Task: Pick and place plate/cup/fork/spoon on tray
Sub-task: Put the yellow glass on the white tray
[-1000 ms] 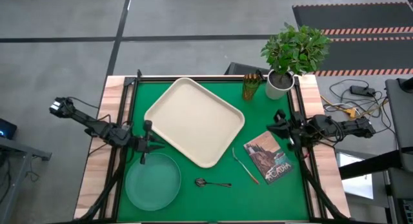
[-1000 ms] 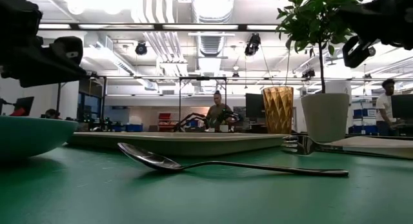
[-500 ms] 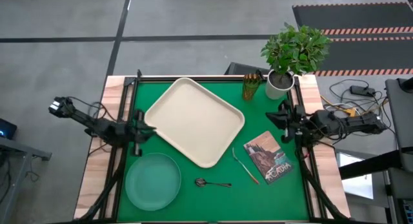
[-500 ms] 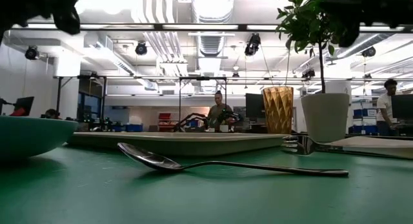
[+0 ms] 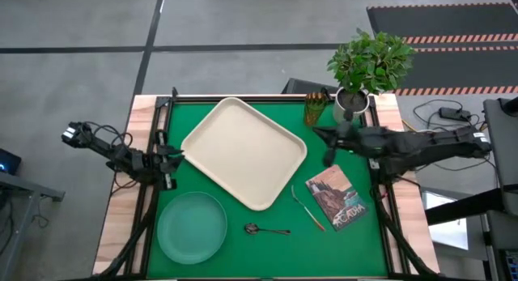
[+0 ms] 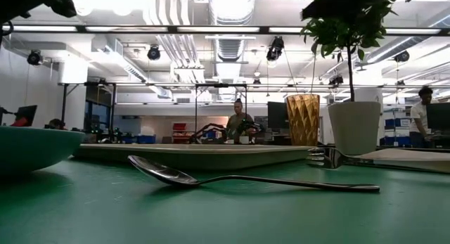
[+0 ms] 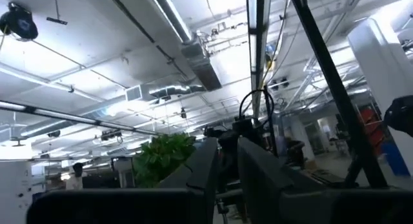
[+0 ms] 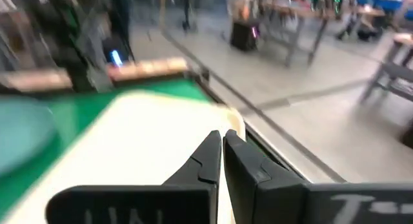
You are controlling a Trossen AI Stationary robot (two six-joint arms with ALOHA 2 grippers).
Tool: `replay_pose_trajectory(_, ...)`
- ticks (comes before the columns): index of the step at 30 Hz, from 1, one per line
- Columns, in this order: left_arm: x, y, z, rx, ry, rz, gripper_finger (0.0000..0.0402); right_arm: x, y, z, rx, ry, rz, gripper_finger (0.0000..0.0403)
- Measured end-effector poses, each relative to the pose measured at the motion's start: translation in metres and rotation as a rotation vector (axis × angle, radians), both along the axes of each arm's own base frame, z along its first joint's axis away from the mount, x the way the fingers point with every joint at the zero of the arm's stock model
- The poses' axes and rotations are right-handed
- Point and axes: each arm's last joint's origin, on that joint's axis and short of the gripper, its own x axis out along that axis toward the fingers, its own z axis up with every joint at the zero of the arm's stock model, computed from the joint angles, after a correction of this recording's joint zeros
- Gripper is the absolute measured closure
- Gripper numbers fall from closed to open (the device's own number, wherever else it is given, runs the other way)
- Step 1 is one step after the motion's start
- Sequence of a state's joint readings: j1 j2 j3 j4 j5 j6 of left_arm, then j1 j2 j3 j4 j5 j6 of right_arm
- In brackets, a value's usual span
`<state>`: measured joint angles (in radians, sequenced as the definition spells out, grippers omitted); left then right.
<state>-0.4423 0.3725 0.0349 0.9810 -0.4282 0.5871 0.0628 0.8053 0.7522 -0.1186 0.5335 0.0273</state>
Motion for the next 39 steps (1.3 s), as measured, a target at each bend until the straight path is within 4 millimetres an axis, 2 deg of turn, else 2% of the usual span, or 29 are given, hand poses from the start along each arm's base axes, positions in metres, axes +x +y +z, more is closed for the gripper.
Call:
replay_pose_trajectory(6, 0.000, 0.000, 0.001, 0.016, -0.005, 0.013, 0.0357, 0.032, -0.011, 0.020, -0.001, 0.155, -0.062, 0.0394)
replay_pose_trajectory(11, 0.001, -0.001, -0.001, 0.022, 0.007, 0.010, 0.0357, 0.059, -0.026, 0.020, 0.020, 0.367, -0.125, 0.0394)
replay_pose_trajectory(15, 0.001, -0.001, -0.001, 0.023, 0.007, 0.009, 0.0357, 0.077, -0.043, 0.028, 0.033, 0.490, -0.181, 0.0394)
replay_pose_trajectory(20, 0.001, 0.000, 0.000, 0.021, 0.002, 0.009, 0.0357, 0.100, -0.065, 0.018, 0.056, 0.706, -0.216, 0.0394)
replay_pose_trajectory(26, 0.001, 0.000, 0.000, 0.022, 0.003, 0.009, 0.0357, 0.117, -0.091, 0.005, 0.086, 0.933, -0.260, 0.0394)
replay_pose_trajectory(34, 0.001, 0.000, 0.000, 0.022, 0.003, 0.009, 0.0357, 0.124, -0.133, -0.003, 0.216, 1.014, -0.412, 0.0394)
replay_pose_trajectory(39, 0.001, 0.000, 0.000, 0.022, 0.003, 0.009, 0.0357, 0.124, -0.153, 0.009, 0.364, 0.898, -0.428, 0.0394)
